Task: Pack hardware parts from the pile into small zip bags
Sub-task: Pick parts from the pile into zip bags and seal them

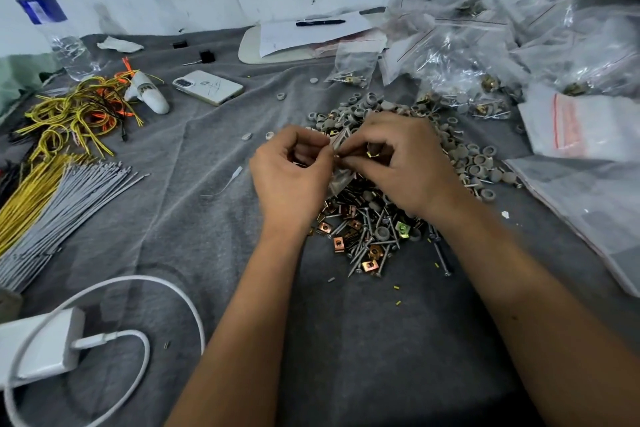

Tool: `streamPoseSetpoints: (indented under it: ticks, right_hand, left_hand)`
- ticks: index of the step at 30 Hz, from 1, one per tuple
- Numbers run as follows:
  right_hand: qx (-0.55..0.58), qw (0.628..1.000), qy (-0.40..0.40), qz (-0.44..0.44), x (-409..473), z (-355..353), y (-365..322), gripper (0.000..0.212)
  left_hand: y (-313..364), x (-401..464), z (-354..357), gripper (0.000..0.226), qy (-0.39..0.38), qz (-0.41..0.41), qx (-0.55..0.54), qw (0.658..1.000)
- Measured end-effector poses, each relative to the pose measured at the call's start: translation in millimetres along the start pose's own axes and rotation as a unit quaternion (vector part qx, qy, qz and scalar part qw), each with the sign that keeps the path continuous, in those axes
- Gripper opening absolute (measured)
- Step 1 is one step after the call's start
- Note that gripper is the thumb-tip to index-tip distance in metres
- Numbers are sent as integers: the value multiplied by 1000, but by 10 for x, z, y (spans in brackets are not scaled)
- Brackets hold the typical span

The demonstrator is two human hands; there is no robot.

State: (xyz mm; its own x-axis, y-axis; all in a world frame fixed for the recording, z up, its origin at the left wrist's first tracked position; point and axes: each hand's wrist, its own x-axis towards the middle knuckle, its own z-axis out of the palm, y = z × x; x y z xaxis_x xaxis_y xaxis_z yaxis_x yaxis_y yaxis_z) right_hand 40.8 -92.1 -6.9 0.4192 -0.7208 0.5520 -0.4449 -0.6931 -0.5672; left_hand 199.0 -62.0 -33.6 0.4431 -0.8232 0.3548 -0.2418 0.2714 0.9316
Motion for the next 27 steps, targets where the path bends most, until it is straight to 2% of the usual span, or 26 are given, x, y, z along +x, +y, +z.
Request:
streamPoseSetpoints:
  ticks: [3,5,7,10,14,16,20,27]
  right_hand:
    - [21,999,29,17,-8,-43,24,14]
    - [41,999,12,30,-6,-105,49,12]
    - [30,998,-58,20,-6,-188,88,11]
    - [-44,982,-183,13,-18,-275,135,17]
    - [-103,961,-248,71,-22,-313,150,36]
    - [-121,954,-260,86,-19,-328,155,40]
    - [-149,947,-264,103,-15,-299,152,31]
    - [-173,951,-246,66,-8,-214,100,20]
  left_hand:
    - [-5,5,-7,12,3,-1,-18,1000]
    - [-12,9,-10,14,6,-3,-28,1000]
    - [-30,19,-10,17,15,-7,-41,999]
    - [-35,26,-6,19,26,-11,-52,998]
    - [-36,35,-12,18,31,-10,-51,998]
    - [-38,34,-18,16,26,-10,-50,998]
    - [-24,18,-18,13,23,-13,-50,998]
    - [-17,16,-7,14,25,-12,-35,999]
